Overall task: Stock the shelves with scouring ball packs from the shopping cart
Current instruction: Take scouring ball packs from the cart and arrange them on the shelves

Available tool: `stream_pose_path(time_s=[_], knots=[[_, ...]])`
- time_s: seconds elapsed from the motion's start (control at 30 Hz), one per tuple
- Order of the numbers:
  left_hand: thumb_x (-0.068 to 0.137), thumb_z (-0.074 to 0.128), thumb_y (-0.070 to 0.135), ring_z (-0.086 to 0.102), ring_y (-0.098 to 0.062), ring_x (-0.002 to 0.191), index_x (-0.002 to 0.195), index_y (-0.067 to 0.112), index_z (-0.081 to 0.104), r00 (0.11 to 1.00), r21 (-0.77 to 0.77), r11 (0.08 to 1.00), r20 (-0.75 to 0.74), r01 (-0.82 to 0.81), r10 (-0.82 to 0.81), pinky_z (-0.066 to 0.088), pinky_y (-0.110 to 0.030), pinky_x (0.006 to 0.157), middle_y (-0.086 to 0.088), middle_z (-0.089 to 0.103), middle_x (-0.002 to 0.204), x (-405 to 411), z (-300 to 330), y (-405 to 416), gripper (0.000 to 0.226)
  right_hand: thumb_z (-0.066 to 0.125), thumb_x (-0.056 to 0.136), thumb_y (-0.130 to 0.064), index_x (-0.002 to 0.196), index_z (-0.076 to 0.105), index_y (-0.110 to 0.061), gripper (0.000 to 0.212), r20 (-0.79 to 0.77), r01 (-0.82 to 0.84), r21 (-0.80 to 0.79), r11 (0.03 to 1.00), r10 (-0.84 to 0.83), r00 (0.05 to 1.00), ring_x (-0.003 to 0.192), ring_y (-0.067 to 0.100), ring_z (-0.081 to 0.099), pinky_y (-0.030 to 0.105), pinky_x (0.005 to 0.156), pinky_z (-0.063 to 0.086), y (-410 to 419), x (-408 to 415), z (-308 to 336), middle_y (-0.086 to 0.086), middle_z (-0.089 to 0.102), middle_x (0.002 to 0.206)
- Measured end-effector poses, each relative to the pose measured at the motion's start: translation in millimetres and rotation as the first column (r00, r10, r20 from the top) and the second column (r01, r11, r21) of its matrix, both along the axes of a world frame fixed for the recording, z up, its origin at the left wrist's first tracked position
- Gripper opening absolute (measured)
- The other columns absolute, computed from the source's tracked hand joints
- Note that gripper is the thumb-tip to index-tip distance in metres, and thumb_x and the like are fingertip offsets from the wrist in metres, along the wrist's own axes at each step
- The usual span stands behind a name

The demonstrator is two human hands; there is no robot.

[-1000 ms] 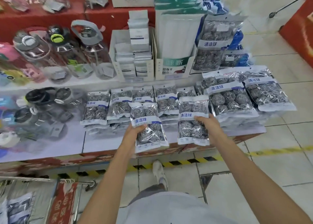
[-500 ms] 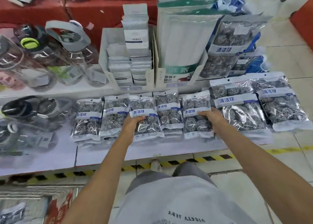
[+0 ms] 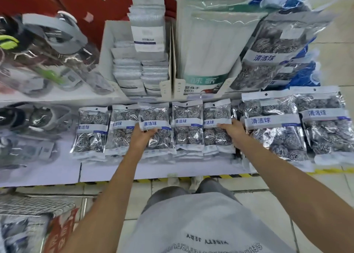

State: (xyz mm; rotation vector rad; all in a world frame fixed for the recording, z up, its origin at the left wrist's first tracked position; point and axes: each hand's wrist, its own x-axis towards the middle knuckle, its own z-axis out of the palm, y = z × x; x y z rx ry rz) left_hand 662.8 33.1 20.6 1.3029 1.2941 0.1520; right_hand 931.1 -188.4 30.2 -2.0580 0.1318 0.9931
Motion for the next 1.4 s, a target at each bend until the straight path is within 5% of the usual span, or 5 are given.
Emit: stream_pose_path(time_s=[0.2,0.43,0.73,1.03,1.4], knots=[[0.091,0.08,0.035,0.068,-0.032,0.1,0.144,0.013,0.046,0.984,0.173,0.98,-0.165,0.103,-0.075,0.059,-0.048,0.091,-0.01,0.067,0.116,0.7,0.0,5.4,0.067,0.078,0.093,-0.018,0.16,0.031,-0.008,0.083,0.077,-0.044,-0.027,0.999,0.046,0.996,0.142,0.036,0.045,0.043,0.116,0.038,7.7,-1.2,-9.7,0.016,0.044,0.158],[0.094,0.075,0.04,0.068,-0.035,0.101,0.138,0.006,0.05,0.951,0.285,0.937,-0.287,0.202,-0.118,0.052,-0.037,0.081,-0.009,0.065,0.107,7.6,6.1,2.8,0.061,0.074,0.096,-0.015,0.15,0.042,-0.005,0.063,0.165,-0.106,-0.15,0.983,0.13,0.978,0.081,0.02,0.058,0.027,0.06,0.043,8.8,-4.2,-2.7,0.015,0.065,0.12],[0.1,0.067,0.033,0.065,-0.037,0.107,0.14,0.004,0.05,0.91,0.416,0.829,-0.337,0.374,-0.241,0.055,-0.045,0.088,-0.017,0.065,0.116,-9.1,20.1,-13.0,0.053,0.069,0.098,-0.019,0.147,0.045,-0.002,0.058,0.316,-0.334,-0.275,0.902,0.412,0.854,0.093,0.031,0.069,0.039,0.083,0.057,-7.4,-30.1,20.9,0.021,0.062,0.13],[0.106,0.052,0.03,0.056,-0.036,0.122,0.147,0.005,0.046,0.873,0.595,0.651,-0.421,0.471,-0.246,0.049,-0.046,0.1,-0.018,0.058,0.136,-71.5,51.5,-54.4,0.049,0.054,0.105,-0.035,0.149,0.051,-0.01,0.05,0.558,-0.668,-0.356,0.653,0.722,0.409,0.122,0.031,0.063,0.042,0.099,0.05,-7.5,-93.1,53.9,0.014,0.057,0.147],[0.108,0.048,0.042,0.045,-0.033,0.139,0.154,0.007,0.042,0.833,0.6,0.773,-0.522,0.206,0.183,0.038,-0.042,0.115,-0.015,0.051,0.149,-236.3,60.0,-174.2,0.058,0.045,0.108,-0.043,0.16,0.036,-0.02,0.058,0.612,-0.923,-0.375,0.09,0.772,-0.173,0.148,0.024,0.041,0.039,0.119,0.036,37.0,-241.0,64.3,0.003,0.042,0.163]])
